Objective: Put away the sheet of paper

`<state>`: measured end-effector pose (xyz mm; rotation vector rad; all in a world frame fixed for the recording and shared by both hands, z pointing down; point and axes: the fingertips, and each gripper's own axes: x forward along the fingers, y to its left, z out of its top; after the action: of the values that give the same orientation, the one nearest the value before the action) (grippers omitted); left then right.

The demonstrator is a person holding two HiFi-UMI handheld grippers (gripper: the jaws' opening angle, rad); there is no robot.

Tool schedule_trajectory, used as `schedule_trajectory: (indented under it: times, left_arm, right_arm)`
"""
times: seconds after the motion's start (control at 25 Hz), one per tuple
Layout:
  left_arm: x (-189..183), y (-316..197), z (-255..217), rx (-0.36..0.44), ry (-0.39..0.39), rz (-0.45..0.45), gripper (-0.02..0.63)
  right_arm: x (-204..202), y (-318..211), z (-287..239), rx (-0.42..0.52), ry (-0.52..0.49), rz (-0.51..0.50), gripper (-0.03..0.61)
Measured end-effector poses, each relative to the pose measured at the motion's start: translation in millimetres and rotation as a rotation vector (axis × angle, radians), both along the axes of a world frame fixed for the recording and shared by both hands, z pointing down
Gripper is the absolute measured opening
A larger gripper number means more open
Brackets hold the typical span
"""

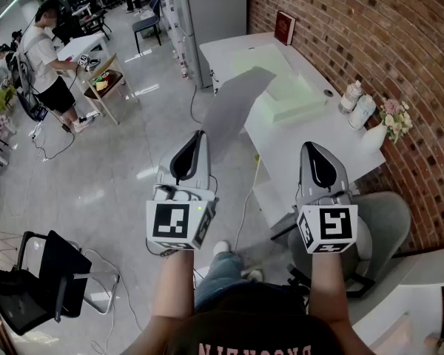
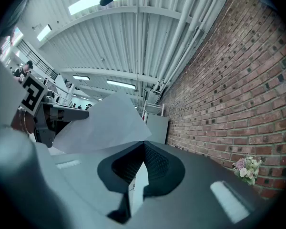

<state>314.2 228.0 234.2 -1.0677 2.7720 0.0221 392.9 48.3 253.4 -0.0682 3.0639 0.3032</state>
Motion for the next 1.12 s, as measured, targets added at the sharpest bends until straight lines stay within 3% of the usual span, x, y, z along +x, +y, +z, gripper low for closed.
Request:
schedule_trajectory:
  times: [0.28,0.76,1.12]
  left_arm:
    - [-39,7,13,-0.028,-0.018,0.021,-0.005]
    - [-155,19,13,-0.027,-0.034,0.105,-0.005]
    - [-208,25,18,-0.021,-0.010,0.110,-0.005]
  right_arm:
    - [-33,5,8,0.003,0.022,0.014,-0.002]
    - [-132,25,11,-0.021,0.011,0.079,0.000]
    - [-181,27,21,-0.018,0.057,0.086,0.000]
